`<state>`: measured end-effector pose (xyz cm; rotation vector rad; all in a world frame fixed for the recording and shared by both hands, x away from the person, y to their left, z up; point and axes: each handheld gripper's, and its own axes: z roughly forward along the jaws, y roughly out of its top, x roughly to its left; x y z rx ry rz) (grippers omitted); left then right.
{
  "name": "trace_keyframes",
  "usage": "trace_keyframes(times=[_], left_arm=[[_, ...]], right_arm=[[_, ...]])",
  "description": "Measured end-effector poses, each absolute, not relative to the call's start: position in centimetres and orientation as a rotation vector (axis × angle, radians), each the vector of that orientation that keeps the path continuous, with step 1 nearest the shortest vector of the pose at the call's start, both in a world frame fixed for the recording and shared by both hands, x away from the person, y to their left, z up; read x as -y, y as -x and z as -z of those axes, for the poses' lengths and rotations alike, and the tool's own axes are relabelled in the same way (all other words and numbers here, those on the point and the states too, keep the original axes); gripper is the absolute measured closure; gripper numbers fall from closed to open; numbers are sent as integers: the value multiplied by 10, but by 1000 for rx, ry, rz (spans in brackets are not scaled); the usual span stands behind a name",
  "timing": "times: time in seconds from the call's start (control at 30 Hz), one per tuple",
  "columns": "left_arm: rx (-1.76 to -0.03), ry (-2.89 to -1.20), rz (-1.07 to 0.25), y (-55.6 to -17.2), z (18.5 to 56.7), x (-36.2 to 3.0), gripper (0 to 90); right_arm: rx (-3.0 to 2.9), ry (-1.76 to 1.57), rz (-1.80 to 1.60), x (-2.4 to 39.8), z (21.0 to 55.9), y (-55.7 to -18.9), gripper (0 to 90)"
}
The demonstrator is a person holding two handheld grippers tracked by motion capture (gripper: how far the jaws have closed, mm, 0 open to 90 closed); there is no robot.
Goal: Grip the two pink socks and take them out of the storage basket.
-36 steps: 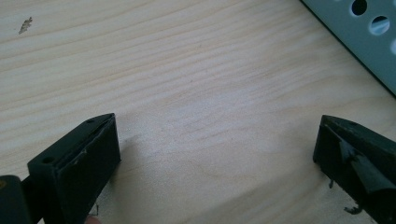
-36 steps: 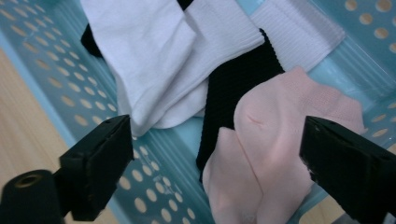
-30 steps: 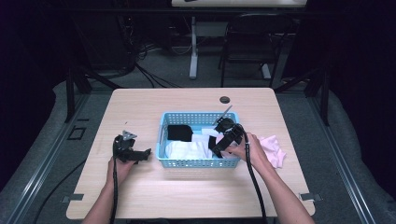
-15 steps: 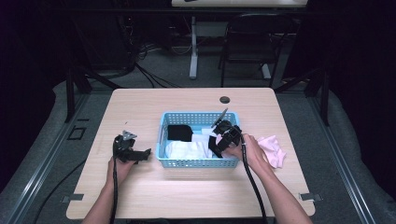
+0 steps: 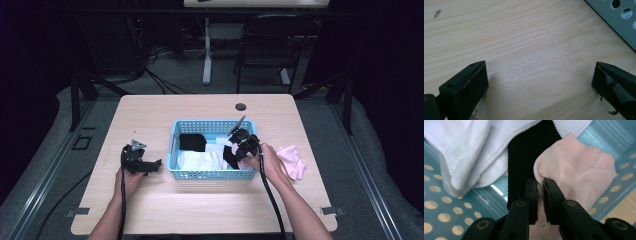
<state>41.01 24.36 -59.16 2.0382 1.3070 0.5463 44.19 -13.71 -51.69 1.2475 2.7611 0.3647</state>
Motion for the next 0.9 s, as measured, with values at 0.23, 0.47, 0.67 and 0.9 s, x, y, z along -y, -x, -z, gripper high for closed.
trace_keyframes(times=[0.23, 0.47, 0.67, 0.9], left_arm=[[-1307, -2038, -546, -410, 592, -244, 5], [-1307, -2038, -546, -410, 592, -244, 5], [-1307, -2039, -546, -410, 592, -244, 5], [-1306, -2040, -548, -410, 591, -244, 5]], right_arm=[[-2749, -1262, -463, 144, 505, -438, 836], [-2728, -1242, -526, 144, 485, -437, 836], [-2714, -1224, -587, 142, 469, -436, 837], [-2700, -1203, -614, 142, 454, -436, 838]])
